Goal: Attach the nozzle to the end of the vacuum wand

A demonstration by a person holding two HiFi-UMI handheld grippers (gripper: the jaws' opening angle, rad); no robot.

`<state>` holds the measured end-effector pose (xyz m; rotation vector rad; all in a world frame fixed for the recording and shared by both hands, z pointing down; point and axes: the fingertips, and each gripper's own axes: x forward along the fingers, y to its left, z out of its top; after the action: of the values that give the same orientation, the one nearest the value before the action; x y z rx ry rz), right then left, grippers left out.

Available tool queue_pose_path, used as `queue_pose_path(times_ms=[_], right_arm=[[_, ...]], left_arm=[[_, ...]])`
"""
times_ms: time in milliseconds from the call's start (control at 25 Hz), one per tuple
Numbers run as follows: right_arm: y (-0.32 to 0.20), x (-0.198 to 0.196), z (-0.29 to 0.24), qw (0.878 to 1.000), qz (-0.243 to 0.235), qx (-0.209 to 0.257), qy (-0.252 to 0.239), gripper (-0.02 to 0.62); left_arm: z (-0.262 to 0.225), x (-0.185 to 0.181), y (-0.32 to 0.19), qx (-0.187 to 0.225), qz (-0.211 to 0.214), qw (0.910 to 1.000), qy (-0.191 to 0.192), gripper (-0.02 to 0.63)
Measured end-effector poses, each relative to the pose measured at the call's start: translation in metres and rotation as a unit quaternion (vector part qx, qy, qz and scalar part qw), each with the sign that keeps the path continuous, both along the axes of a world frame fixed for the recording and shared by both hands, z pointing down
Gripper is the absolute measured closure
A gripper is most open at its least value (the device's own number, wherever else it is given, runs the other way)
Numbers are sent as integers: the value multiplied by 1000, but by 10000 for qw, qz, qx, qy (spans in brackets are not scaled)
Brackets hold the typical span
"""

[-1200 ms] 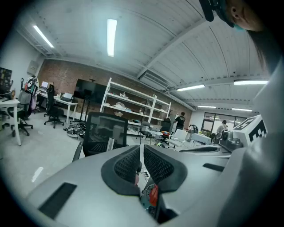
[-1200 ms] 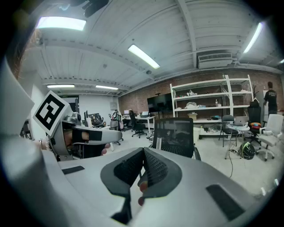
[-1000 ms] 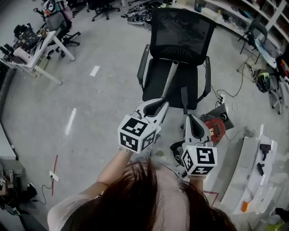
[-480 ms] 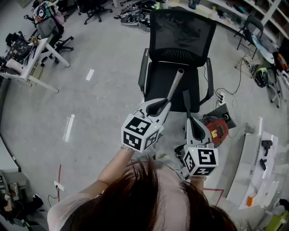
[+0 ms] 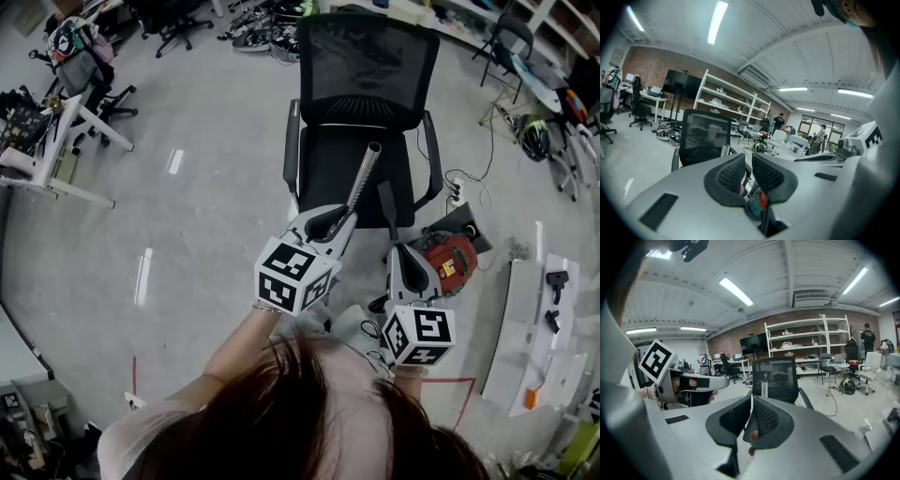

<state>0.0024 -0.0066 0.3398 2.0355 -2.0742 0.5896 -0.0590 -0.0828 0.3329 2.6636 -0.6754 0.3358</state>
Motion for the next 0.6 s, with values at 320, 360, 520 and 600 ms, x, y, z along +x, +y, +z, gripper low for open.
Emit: queue_pose_path(times_ms=[320, 360, 520, 600], right_arm=[[-6, 39, 9, 9997, -244, -84, -59, 569], [-9, 46, 10, 9994, -312, -93, -63, 569], [-23, 68, 16, 9982, -585, -118, 28, 569], [-32, 74, 17, 9973, -714, -118, 102, 569]], left_arm=[[1, 35, -15, 80, -284, 9996, -37, 568], [2, 39, -16, 90, -364, 9993, -45, 568], [6, 54, -28, 101, -698, 9975, -38, 568], [8, 57, -35, 99, -878, 9961, -20, 566]])
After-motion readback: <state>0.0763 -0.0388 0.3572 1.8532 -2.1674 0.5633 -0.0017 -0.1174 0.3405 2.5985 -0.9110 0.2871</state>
